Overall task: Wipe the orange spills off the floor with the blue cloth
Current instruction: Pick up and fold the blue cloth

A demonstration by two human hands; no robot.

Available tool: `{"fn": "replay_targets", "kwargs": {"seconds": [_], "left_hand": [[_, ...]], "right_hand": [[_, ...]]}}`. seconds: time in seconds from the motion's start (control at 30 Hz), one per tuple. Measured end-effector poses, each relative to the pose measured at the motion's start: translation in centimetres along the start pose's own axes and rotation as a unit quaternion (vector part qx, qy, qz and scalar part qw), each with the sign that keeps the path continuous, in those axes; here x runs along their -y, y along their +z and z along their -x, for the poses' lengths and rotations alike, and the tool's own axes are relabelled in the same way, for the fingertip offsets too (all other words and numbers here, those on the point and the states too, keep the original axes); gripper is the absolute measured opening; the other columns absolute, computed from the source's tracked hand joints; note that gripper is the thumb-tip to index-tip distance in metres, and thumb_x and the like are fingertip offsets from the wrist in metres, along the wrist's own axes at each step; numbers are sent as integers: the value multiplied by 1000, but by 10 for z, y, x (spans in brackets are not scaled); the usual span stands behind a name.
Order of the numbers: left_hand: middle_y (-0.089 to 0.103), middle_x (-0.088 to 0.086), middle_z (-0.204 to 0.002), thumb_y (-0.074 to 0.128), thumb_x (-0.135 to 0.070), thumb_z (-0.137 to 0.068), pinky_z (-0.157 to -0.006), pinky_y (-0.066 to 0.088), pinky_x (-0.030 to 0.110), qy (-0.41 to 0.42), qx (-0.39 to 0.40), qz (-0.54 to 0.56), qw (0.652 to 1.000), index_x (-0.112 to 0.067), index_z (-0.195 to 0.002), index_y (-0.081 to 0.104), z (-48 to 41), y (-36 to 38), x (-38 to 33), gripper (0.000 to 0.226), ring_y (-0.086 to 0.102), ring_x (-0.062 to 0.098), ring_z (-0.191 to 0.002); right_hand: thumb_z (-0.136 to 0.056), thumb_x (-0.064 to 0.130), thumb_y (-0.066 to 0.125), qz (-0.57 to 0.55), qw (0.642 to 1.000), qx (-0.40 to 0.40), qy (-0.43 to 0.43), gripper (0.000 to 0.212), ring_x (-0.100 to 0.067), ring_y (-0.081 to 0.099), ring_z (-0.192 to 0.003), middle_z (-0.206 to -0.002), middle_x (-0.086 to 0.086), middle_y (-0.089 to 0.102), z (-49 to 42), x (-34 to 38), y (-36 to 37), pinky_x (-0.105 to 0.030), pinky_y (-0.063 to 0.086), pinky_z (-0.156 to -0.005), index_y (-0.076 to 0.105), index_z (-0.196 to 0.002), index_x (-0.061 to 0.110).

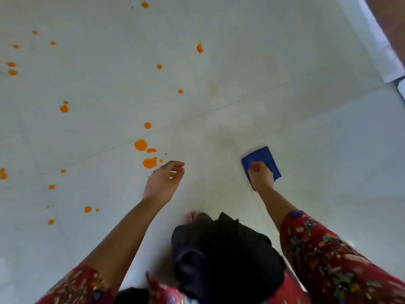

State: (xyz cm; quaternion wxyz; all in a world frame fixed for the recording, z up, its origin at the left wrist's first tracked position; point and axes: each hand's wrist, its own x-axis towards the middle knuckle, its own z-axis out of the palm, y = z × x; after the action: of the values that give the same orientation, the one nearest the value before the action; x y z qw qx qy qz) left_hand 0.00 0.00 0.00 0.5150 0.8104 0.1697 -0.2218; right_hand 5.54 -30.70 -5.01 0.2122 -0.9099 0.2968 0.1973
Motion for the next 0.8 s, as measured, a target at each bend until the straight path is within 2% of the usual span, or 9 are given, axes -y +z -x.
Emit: {"fn": "replay_targets", "kwargs": {"seconds": [0.03,0.13,0.2,0.37,0.47,0.57,0.67,0.73,0.8], "left_hand": [[63,-16,-109,52,-36,-96,-83,45,23,6,3,-5,1000,-32,-118,62,-7,7,9,24,59,6,-101],[63,-19,-107,51,-37,-96,-85,47,25,11,25,-35,999,-35,-115,61,-30,22,38,22,59,5,-101],[62,-20,-106,52,-37,-96,-83,46,25,16,24,-30,999,-36,-112,62,-41,29,51,20,59,4,-100],[61,-22,-103,53,-35,-95,-75,41,20,19,15,-41,999,-36,-110,62,-57,26,61,18,58,2,-98],[63,-18,-108,54,-36,-94,-84,43,24,4,6,-15,1000,-38,-108,62,-60,23,58,16,60,4,-101],[63,-17,-109,54,-35,-94,-84,46,24,9,-2,-28,1000,-37,-110,63,-56,19,55,18,60,1,-98],[64,-17,-110,56,-30,-94,-83,47,20,35,-25,-24,999,-33,-114,62,-54,15,51,21,60,1,-98],[62,-16,-116,58,-27,-94,-92,47,24,32,-71,66,995,-30,-119,61,-53,9,45,25,59,1,-102],[59,-13,-122,58,-30,-94,-98,43,27,-18,-99,229,968,-29,-126,57,-53,1,34,32,57,3,-108]], "right_hand": [[-92,25,50,31,999,-5,-10,23,-28,56,-96,-105,-12,57,-9,-7,8,-37,46,-68,56,-113,16],[-88,51,58,156,987,-19,-21,71,-31,38,-132,-147,-7,35,-36,-29,34,-48,42,-99,29,-147,25],[-87,60,54,185,981,-41,-36,81,-32,26,-137,-154,-4,21,-46,-40,54,-50,34,-104,18,-152,25],[-98,18,46,196,968,-139,-70,52,-36,40,-119,-142,-13,38,-57,-48,78,-42,45,-89,30,-148,15],[-95,10,47,60,988,-127,-68,39,-34,50,-110,-129,-13,50,-58,-23,73,-40,45,-77,44,-134,12],[-95,11,43,-209,973,-77,-65,23,-28,58,-92,-102,-7,62,-36,29,68,-33,43,-76,57,-113,11],[-93,4,37,-495,864,87,24,22,-20,59,-72,-77,-4,57,-15,85,53,-25,46,-66,57,-89,10],[-90,6,35,-570,789,221,62,26,-22,59,-76,-77,-6,60,-4,111,44,-28,45,-71,60,-86,9],[-88,11,37,-582,757,289,66,24,-21,54,-66,-65,-2,54,10,129,37,-28,40,-66,55,-73,14]]}}
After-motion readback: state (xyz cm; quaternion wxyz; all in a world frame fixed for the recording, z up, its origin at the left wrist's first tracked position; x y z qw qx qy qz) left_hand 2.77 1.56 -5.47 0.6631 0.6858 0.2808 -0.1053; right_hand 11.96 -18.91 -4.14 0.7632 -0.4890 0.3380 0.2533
